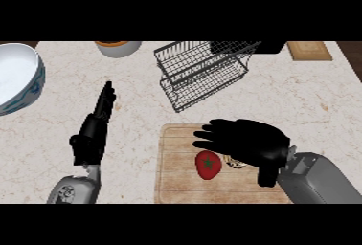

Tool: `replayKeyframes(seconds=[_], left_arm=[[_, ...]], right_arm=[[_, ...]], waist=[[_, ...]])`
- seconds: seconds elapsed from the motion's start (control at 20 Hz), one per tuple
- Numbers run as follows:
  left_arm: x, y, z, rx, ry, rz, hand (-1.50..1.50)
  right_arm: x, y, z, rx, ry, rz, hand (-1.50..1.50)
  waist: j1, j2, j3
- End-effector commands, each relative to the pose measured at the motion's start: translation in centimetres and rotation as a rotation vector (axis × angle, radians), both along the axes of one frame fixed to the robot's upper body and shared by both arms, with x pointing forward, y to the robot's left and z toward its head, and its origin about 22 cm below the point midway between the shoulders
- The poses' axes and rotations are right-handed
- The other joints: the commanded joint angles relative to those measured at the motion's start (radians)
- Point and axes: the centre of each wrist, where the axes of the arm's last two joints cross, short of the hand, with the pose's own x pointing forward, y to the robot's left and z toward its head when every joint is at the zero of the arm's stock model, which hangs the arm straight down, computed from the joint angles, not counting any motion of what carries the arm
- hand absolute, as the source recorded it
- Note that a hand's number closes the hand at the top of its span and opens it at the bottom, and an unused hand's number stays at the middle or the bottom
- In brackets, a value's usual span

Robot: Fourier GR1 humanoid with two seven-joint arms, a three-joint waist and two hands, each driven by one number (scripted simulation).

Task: Pick the tomato from the cutting board and place it in the tiered basket

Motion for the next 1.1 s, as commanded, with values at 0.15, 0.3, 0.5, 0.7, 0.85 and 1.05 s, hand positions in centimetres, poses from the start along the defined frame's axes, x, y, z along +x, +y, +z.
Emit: replayKeyframes(seconds=[0.15, 0.3, 0.5, 0.7, 0.85, 1.05], left_arm=[[-1.1, 0.3, 1.1, -0.013, 0.006, -0.004, 0.00], [-0.7, 0.4, 1.6, 0.004, 0.004, 0.004, 0.00], [-0.3, 1.6, 0.7, 0.001, -0.004, 0.002, 0.00], [-1.7, 0.6, 0.0, -0.016, -0.006, -0.003, 0.00], [0.5, 1.7, 0.1, -0.014, 0.012, 0.022, 0.00], [-0.1, 0.3, -0.1, 0.004, -0.009, -0.003, 0.00]], right_arm=[[-1.6, 0.7, -0.4, -0.040, 0.049, 0.030, -1.50], [-1.4, 2.2, -2.0, -0.057, 0.034, 0.018, -1.50], [0.5, 3.4, -2.1, -0.058, 0.050, 0.023, -1.50], [-0.6, 2.4, -4.9, -0.047, 0.049, 0.017, -1.50], [-1.2, 2.8, -3.4, -0.027, 0.062, -0.002, -1.50], [0.6, 2.8, -3.7, -0.046, 0.064, 0.022, -1.50]], waist=[[-0.001, -0.001, 0.000], [0.000, -0.001, 0.000], [0.002, 0.000, 0.000], [0.002, 0.000, 0.000], [-0.003, 0.000, 0.000], [0.000, 0.000, 0.000]])
